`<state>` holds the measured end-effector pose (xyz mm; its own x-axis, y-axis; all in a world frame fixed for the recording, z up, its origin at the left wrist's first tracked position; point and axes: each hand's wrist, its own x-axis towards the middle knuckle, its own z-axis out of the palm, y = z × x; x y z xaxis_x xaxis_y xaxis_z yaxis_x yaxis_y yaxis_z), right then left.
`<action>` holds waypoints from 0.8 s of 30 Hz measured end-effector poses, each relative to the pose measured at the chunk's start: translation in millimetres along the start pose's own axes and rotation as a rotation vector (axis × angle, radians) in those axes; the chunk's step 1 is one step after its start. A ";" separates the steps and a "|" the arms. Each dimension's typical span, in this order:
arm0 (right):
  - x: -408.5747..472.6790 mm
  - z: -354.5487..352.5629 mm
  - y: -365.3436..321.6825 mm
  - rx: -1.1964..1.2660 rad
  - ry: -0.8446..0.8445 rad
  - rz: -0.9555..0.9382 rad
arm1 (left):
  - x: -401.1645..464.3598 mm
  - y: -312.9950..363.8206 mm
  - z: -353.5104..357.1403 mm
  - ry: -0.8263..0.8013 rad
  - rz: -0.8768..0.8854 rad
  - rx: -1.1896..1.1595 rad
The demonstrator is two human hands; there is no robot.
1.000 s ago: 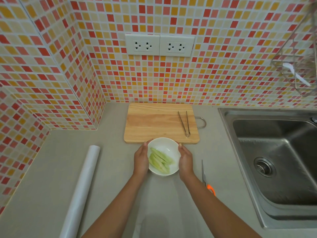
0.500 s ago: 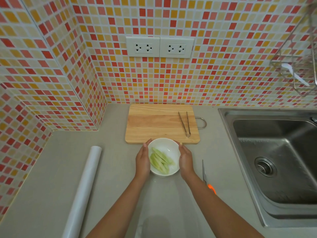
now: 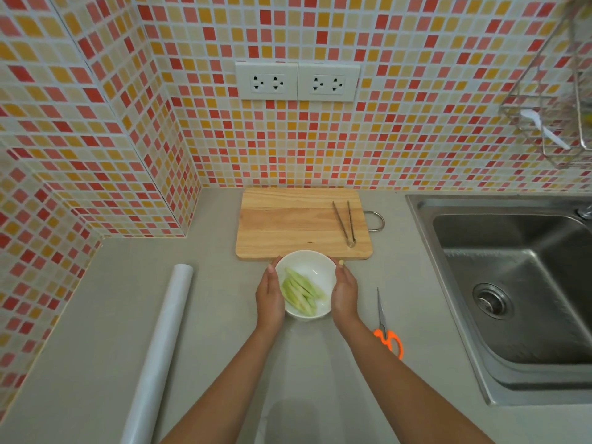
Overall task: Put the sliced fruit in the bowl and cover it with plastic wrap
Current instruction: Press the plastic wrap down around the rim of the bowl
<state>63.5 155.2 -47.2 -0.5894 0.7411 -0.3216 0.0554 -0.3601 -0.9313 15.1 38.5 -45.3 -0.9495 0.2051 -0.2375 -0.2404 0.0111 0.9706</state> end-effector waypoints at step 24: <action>-12.0 -16.1 -21.5 -0.091 -0.121 0.045 | -9.5 14.3 -19.0 -0.135 0.010 0.086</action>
<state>82.4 163.2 -26.1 -0.6770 0.6499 -0.3454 0.1536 -0.3342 -0.9299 16.9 18.1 -29.9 -0.9146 0.3353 -0.2259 -0.2074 0.0905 0.9741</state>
